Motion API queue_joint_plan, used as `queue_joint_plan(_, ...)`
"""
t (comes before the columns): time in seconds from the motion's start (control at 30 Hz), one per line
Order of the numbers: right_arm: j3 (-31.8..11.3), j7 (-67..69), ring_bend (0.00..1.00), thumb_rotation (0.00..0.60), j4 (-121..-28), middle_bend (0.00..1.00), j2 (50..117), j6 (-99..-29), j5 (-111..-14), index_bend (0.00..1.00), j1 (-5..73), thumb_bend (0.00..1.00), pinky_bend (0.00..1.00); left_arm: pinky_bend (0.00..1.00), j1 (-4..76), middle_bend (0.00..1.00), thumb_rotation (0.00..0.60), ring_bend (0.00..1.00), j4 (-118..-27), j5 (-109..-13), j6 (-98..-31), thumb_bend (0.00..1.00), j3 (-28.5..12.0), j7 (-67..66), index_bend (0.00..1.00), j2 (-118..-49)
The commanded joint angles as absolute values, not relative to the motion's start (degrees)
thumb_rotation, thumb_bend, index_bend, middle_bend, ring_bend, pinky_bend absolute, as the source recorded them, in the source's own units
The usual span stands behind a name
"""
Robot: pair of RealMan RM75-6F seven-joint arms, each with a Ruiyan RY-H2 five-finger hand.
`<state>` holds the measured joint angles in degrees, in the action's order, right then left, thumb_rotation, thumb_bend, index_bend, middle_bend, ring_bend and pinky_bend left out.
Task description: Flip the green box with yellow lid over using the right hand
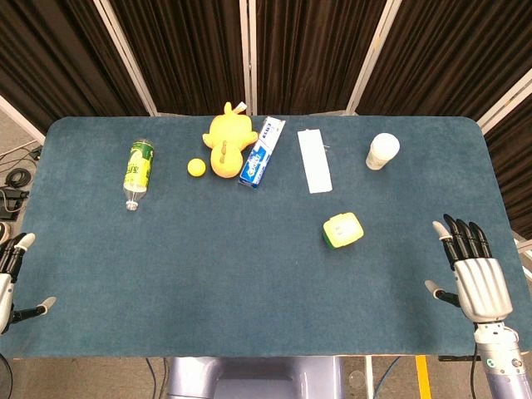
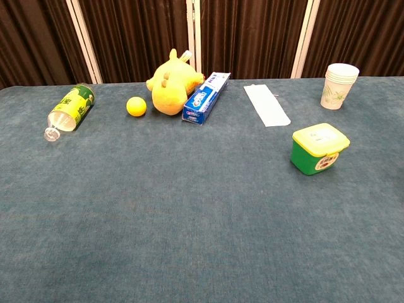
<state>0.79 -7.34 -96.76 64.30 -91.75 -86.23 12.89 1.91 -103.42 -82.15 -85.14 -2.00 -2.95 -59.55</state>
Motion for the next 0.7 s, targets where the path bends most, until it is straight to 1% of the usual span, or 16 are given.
queue_joint_plan(0.03, 0.39, -7.72, 0.0, 0.6, -96.65, 0.0, 64.5, -91.24, -86.15, 0.0, 12.72, 0.0, 0.0, 0.0, 1.94, 0.0, 0.6, 0.0, -103.41, -82.11, -85.11, 0.0, -2.01, -3.01, 0.0, -59.6)
queue_joint_plan(0.27, -0.14, -8.91, 0.0, 0.6, -96.35, 0.0, 65.34, -89.66, -86.48, 0.0, 12.8, 0.0, 0.0, 0.0, 1.83, 0.0, 0.6, 0.0, -103.41, -82.07, -85.3, 0.0, -2.04, -2.76, 0.0, -59.53)
queue_joint_plan(0.37, -0.38, -10.83, 0.0, 0.6, -96.41, 0.0, 65.72, -85.94, -87.15, 0.0, 14.85, 0.0, 0.0, 0.0, 1.86, 0.0, 0.6, 0.0, -103.22, -81.86, -85.22, 0.0, -2.12, -2.7, 0.0, -59.53)
queue_joint_plan(0.43, -0.83, -13.28, 0.0, 0.6, -96.68, 0.0, 65.58, -82.0, -87.48, 0.0, 17.34, 0.0, 0.0, 0.0, 1.98, 0.0, 0.6, 0.0, -103.11, -81.67, -84.95, 0.0, -2.17, -2.66, 0.0, -59.58)
queue_joint_plan(0.47, -1.3, -15.89, 0.0, 0.6, -97.02, 0.0, 65.37, -78.37, -87.48, 0.0, 19.63, 0.0, 0.0, 0.0, 2.1, 0.0, 0.6, 0.0, -103.01, -81.44, -84.7, 0.0, -2.23, -2.64, 0.0, -59.59)
queue_joint_plan(0.5, -1.71, -17.37, 0.0, 0.6, -97.27, 0.0, 65.27, -76.24, -87.2, 0.0, 20.98, 0.0, 0.0, 0.0, 2.17, 0.0, 0.6, 0.0, -102.94, -81.28, -84.57, 0.0, -2.3, -2.67, 0.0, -59.6)
queue_joint_plan(0.53, -2.44, -20.24, 0.0, 0.6, -97.66, 0.0, 65.14, -72.52, -86.47, 0.0, 23.28, 0.0, 0.0, 0.0, 2.28, 0.0, 0.6, 0.0, -102.83, -80.92, -84.37, 0.0, -2.45, -2.74, 0.0, -59.63)
queue_joint_plan(0.7, -5.09, -29.64, 0.0, 0.6, -97.19, 0.0, 66.58, -59.52, -82.57, 0.0, 31.64, 0.0, 0.0, 0.0, 2.59, 0.0, 0.6, 0.0, -102.45, -79.52, -83.59, 0.0, -2.82, -3.08, 0.0, -59.85)
